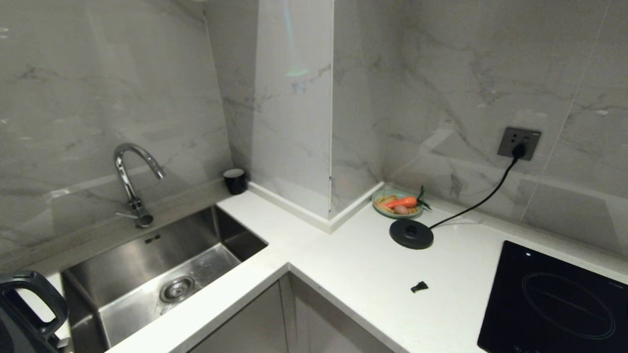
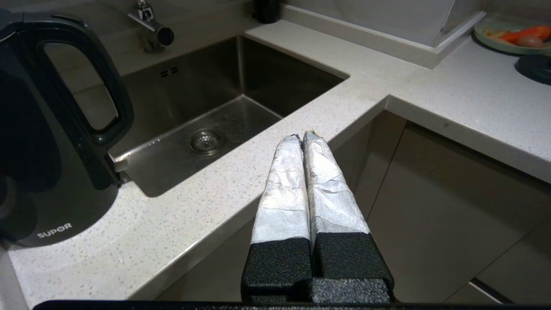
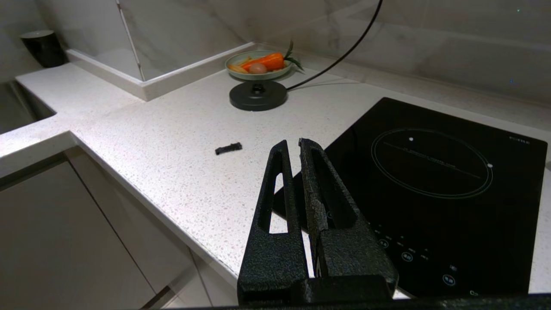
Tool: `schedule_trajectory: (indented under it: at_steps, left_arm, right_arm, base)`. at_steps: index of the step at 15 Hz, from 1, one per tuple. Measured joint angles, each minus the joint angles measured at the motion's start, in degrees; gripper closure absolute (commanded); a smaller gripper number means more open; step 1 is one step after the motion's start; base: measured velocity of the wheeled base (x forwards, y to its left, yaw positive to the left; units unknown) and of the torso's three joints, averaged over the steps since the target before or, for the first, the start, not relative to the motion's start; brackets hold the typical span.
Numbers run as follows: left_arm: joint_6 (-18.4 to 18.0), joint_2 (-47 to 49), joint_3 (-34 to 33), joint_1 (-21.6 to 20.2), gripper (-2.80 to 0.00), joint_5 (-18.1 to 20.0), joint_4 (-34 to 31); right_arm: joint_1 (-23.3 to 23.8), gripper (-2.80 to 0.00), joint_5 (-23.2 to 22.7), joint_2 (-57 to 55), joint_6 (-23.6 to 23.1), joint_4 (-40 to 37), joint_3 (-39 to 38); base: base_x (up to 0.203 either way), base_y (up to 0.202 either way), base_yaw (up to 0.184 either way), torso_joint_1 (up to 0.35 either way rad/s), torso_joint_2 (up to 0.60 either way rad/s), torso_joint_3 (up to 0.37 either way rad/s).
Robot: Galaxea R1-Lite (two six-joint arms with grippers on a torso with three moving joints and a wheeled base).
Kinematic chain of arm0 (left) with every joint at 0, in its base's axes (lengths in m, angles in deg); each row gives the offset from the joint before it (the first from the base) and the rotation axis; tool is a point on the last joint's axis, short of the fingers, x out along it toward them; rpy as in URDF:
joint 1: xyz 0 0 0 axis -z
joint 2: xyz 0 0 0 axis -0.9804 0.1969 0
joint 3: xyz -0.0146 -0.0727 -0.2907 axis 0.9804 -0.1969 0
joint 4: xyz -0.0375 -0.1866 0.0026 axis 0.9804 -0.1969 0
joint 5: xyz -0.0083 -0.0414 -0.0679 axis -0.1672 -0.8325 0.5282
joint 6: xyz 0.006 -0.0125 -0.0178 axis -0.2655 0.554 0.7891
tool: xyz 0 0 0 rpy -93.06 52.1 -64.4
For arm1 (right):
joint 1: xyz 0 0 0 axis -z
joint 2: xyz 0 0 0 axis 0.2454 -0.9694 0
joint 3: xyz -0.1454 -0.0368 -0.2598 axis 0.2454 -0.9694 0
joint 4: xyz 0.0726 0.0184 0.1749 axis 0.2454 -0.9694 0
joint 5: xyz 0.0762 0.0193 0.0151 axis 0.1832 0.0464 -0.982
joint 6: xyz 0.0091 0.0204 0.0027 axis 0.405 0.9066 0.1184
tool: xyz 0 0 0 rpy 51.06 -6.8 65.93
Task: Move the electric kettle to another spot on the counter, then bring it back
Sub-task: Grab the kettle
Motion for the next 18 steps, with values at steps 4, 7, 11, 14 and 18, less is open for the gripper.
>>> schedule_trajectory:
  at_steps: [4,7,11,14,18]
  left_arm:
    - [-0.1,0.0,0.0,0.0,0.0,0.0,0.0]
    - [0.6,0.5,1.8,-0.1,0.0,-0.2,-0.9]
    - [6.2,12.8,15.2,0.0,0.0,0.1,-0.4]
    - [6.7,29.5,21.6,0.0,0.0,0.0,-0.1]
    - [9.1,49.9,24.4,-0.1,0.0,-1.9,4.7]
  right_arm:
    - [0.0,0.0,0.0,0.0,0.0,0.0,0.0]
    - [0.0,0.0,0.0,0.0,0.0,0.0,0.0]
    - [0.0,0.0,0.0,0.0,0.0,0.0,0.0]
    - [0.0,0.0,0.0,0.0,0.0,0.0,0.0]
    - [0.1,0.0,0.0,0.0,0.0,0.0,0.0]
  base:
    - [0.0,0.0,0.0,0.0,0.0,0.0]
    - [0.0,0.0,0.0,0.0,0.0,0.0]
    - [0.0,0.0,0.0,0.0,0.0,0.0]
    - [0.0,0.0,0.0,0.0,0.0,0.0]
    - [0.0,0.0,0.0,0.0,0.0,0.0]
